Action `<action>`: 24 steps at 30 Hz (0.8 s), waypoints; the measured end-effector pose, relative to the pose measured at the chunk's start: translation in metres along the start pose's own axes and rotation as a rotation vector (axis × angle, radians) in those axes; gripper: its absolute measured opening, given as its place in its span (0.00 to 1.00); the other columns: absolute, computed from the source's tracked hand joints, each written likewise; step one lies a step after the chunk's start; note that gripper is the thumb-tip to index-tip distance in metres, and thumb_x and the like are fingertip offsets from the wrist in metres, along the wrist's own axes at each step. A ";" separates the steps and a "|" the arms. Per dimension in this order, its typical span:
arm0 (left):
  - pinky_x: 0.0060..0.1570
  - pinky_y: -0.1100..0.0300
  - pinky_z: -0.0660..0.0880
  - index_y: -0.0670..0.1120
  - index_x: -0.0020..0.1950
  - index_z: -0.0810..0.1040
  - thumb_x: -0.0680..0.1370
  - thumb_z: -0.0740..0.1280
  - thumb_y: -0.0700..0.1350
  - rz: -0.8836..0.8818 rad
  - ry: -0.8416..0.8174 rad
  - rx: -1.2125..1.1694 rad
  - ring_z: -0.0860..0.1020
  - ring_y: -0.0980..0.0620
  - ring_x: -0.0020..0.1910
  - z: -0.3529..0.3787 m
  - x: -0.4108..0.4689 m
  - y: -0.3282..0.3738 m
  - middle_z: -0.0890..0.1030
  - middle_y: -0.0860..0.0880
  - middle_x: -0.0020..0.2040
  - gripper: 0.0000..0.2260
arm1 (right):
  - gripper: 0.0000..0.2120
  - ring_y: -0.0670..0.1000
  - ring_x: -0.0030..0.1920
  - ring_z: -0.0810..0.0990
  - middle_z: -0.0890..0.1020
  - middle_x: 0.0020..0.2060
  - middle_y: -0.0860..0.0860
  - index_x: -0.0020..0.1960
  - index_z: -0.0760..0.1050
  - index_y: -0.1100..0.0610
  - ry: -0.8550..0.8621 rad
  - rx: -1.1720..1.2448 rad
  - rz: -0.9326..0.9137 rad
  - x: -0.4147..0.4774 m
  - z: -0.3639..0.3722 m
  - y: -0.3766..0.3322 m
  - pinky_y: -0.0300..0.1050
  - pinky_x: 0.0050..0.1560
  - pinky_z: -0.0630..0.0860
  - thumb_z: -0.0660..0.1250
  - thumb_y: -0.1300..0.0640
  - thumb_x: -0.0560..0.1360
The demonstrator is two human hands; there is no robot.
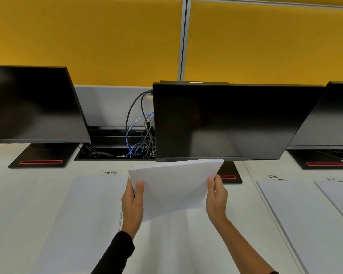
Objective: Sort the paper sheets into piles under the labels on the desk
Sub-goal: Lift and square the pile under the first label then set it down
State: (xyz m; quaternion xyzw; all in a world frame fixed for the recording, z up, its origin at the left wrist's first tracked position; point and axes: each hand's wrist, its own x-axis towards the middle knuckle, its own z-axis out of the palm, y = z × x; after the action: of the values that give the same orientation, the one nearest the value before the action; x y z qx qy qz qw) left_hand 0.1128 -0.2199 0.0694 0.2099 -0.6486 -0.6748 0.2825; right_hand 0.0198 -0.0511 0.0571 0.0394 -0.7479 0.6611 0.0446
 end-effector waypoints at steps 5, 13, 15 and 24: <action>0.42 0.69 0.75 0.61 0.51 0.70 0.82 0.54 0.44 -0.012 0.001 0.112 0.78 0.67 0.45 -0.003 -0.006 -0.011 0.78 0.58 0.49 0.11 | 0.08 0.42 0.46 0.78 0.77 0.46 0.40 0.55 0.70 0.49 -0.068 -0.095 0.035 0.000 -0.005 0.013 0.28 0.46 0.73 0.57 0.59 0.79; 0.47 0.65 0.72 0.67 0.49 0.71 0.83 0.53 0.44 -0.012 0.002 0.326 0.77 0.62 0.47 -0.015 -0.013 -0.040 0.79 0.62 0.45 0.17 | 0.12 0.50 0.55 0.77 0.80 0.54 0.50 0.60 0.75 0.58 -0.095 -0.216 0.078 0.001 -0.012 0.025 0.47 0.61 0.73 0.59 0.61 0.79; 0.51 0.70 0.69 0.62 0.60 0.70 0.83 0.52 0.41 -0.020 -0.001 0.331 0.76 0.67 0.51 -0.016 -0.014 -0.041 0.76 0.66 0.52 0.17 | 0.13 0.50 0.55 0.77 0.80 0.54 0.51 0.61 0.75 0.59 -0.091 -0.205 0.097 0.001 -0.013 0.028 0.48 0.62 0.73 0.59 0.62 0.78; 0.39 0.64 0.71 0.48 0.41 0.77 0.72 0.64 0.34 -0.127 0.073 0.119 0.71 0.50 0.35 -0.021 -0.017 -0.037 0.77 0.53 0.32 0.09 | 0.16 0.50 0.42 0.76 0.77 0.38 0.45 0.43 0.76 0.47 -0.193 -0.180 0.275 0.011 -0.022 0.039 0.29 0.42 0.71 0.65 0.69 0.73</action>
State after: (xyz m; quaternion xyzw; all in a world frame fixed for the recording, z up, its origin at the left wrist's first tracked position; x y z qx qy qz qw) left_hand 0.1352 -0.2251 0.0295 0.2915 -0.6622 -0.6435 0.2498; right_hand 0.0041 -0.0247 0.0227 -0.0039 -0.8031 0.5847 -0.1145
